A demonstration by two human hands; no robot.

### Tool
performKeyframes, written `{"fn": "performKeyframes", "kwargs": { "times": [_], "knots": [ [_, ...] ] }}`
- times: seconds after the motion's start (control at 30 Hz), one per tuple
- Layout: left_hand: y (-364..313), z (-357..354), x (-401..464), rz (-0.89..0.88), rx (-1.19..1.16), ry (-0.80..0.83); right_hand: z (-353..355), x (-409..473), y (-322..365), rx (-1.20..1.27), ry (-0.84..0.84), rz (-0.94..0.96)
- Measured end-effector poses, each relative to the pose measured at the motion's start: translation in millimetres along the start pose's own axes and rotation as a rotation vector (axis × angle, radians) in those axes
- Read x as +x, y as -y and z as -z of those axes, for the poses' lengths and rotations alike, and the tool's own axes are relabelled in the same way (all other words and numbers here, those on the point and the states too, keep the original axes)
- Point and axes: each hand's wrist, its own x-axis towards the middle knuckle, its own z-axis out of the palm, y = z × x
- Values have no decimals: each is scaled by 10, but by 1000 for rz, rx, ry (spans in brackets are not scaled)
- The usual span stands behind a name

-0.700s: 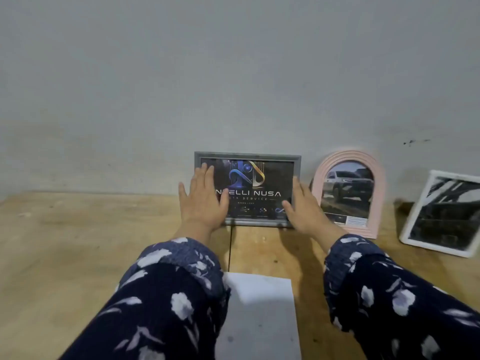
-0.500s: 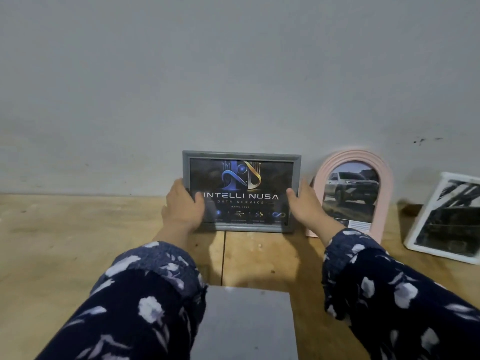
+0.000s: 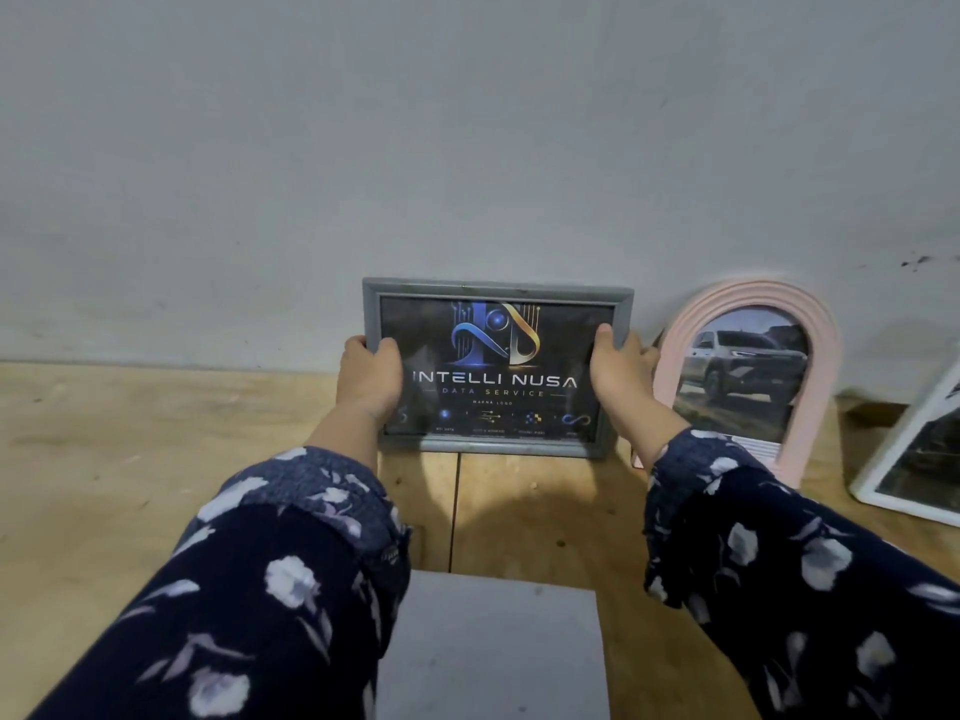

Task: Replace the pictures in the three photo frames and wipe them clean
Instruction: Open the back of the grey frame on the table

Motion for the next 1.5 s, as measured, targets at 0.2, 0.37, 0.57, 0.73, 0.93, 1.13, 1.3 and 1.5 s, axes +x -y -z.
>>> {"fn": "performKeyframes", "kwargs": {
  "times": [0.2,0.37,0.57,0.73,0.93,1.13,1.3,1.5],
  "knots": [
    [-60,160,-365,-42,-2,-103,228,-290,64,139,-25,29],
    [-135,148,-881,-78,-87,-126,628,-608,-84,313,-68,-10],
    [-116,-175,-1614,-110,-146,11,1366,-857,-746,416,-150,5],
    [-34,-592,-2116,-111,-167,158,1912,-837,-1387,542,-189,-76],
    [309,-1009,-2693,-93,-130,244,2485,-1195,-1929,600,-133,-142],
    [563,-1061,-3054,56,-228,123,2857,-1325,-2557,639,-24,-128],
    [861,-1108,-3276,88,2,181,2949,-1338,-3003,535,64,-147],
    [1197,-1375,-3550,181,264,162,2802,-1322,-3453,455,87,-209]
  ]
}}
